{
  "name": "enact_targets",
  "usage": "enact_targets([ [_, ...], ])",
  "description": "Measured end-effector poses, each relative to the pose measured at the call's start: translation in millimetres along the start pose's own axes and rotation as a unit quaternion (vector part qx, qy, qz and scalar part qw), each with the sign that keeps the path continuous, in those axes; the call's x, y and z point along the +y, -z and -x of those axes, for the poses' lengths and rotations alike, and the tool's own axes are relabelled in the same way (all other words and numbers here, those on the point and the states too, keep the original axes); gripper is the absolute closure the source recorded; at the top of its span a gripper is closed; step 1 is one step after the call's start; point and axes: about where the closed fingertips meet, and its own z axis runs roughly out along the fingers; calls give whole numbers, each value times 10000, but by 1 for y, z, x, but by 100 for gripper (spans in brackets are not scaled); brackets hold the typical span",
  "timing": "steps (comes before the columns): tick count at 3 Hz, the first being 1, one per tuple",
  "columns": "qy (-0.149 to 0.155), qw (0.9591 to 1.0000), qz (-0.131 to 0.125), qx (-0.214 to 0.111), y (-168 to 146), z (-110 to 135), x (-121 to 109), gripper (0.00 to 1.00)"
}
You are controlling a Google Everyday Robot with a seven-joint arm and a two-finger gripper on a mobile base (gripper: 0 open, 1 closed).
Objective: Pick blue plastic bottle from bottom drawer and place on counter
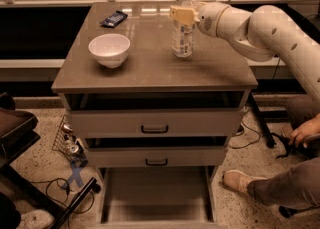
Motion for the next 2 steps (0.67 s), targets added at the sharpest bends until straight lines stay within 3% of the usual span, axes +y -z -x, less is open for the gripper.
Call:
enact_targets([
  [1,-83,9998,-126,-130,6,-16,-12,100],
  [2,-91,9998,-135,-144,6,-13,-12,100],
])
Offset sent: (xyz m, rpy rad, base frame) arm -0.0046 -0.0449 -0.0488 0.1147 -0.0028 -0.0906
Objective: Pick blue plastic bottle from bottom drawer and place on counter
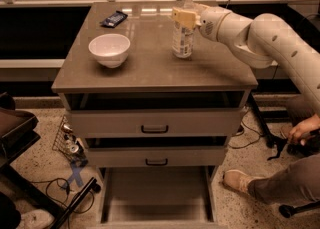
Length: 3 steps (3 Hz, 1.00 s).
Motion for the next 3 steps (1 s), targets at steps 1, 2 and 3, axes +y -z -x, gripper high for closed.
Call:
enact_targets([
  [1,0,10000,1,0,0,1,0,88],
  [2,0,10000,2,0,0,2,0,57],
  [3,0,10000,2,0,0,2,0,34],
])
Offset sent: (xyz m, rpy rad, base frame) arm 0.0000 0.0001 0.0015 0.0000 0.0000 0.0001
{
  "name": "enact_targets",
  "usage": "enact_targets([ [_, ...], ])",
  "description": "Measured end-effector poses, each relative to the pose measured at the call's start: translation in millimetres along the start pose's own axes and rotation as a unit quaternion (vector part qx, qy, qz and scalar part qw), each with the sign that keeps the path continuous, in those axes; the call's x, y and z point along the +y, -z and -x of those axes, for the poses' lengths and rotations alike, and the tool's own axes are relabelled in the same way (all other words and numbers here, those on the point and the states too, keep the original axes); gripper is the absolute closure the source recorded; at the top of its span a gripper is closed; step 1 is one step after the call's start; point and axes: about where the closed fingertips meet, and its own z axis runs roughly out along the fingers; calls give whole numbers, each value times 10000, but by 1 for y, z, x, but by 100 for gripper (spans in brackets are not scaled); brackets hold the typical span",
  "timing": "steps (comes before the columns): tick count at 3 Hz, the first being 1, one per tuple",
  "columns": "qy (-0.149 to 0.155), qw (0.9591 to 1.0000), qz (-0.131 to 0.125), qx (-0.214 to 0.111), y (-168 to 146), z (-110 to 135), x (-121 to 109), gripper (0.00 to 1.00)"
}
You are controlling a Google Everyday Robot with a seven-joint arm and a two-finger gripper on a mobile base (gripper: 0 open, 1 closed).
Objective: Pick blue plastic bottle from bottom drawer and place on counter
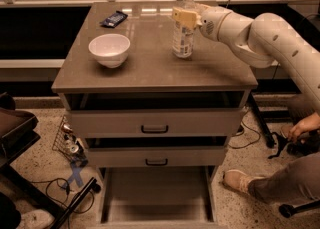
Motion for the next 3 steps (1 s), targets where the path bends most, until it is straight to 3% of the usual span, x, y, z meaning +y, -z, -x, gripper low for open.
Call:
enact_targets([
  [1,-2,10000,22,0,-2,0,2,10],
  [2,-5,10000,40,1,-4,0,4,0],
  [3,-5,10000,41,1,-4,0,4,0],
])
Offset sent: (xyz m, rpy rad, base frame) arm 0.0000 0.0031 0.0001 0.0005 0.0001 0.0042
